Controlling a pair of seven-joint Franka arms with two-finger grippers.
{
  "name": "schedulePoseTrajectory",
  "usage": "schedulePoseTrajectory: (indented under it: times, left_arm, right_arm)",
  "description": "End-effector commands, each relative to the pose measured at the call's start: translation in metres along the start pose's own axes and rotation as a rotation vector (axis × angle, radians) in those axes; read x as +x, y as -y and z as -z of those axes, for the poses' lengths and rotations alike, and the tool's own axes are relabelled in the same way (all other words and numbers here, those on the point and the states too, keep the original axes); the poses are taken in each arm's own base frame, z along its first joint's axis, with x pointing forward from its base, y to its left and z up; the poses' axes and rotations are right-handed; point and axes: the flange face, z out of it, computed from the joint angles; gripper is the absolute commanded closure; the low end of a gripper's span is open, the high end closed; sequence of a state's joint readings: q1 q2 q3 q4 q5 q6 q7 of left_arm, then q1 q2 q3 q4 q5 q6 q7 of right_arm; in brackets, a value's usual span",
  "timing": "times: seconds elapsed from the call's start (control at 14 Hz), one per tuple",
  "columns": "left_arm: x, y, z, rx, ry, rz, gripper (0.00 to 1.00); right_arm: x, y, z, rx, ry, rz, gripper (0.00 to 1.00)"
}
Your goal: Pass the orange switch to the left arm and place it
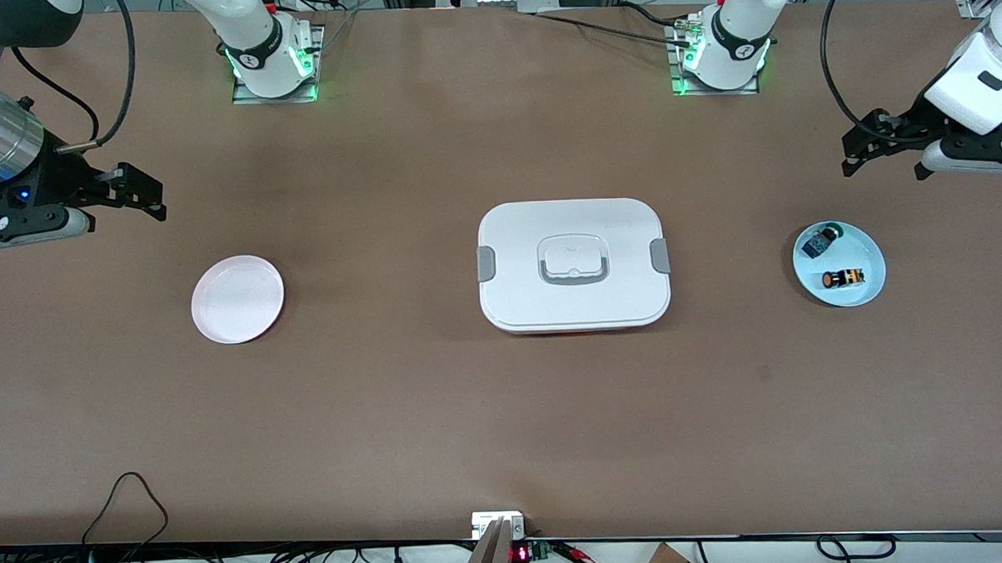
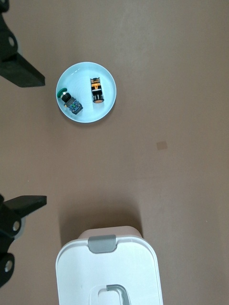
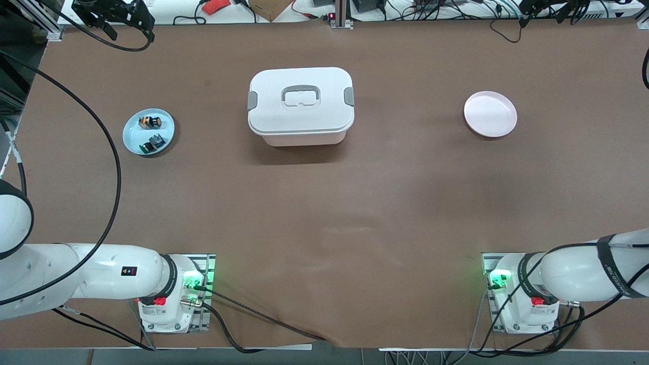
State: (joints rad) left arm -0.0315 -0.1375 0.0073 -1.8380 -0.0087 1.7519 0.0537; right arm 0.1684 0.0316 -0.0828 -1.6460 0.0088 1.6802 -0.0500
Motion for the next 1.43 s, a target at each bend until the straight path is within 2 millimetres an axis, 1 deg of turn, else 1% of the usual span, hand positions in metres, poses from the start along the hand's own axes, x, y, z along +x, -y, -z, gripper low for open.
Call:
schedulePoseTrajectory:
  times: [0.0, 0.21, 0.5, 0.72, 0.79, 1.0, 1.36]
  left_arm:
    - [0.018, 0.001, -0.004, -0.018, 0.027, -0.03, 0.0]
    - [0.022, 0.001, -0.002, -0.018, 0.032, -0.026, 0.0]
    - [0.023, 0.005, -0.007, -0.018, 0.044, -0.019, 0.0]
    - [0.033, 0.008, -0.012, -0.019, 0.056, -0.016, 0.0]
    - [0.035, 0.008, -0.009, -0.018, 0.047, -0.015, 0.0]
    - [0.05, 0.007, -0.012, -0.018, 0.065, -0.015, 0.0]
    - [0.053, 0.002, -0.013, -0.019, 0.073, -0.022, 0.0]
  right_arm:
    - [0.002, -0.002, 0.005, -0.011, 0.002, 0.004, 0.0]
    - [0.003, 0.004, 0.007, -0.011, -0.004, 0.008, 0.0]
    - [0.003, 0.005, 0.012, -0.005, -0.012, 0.003, 0.0]
    - [0.003, 0.005, 0.011, -0.004, -0.006, 0.003, 0.0]
    - [0.003, 0.005, 0.01, -0.004, -0.005, 0.001, 0.0]
    - [0.004, 0.003, 0.009, -0.005, -0.002, 0.0, 0.0]
    - [0.004, 0.002, 0.007, -0.005, 0.003, 0.0, 0.0]
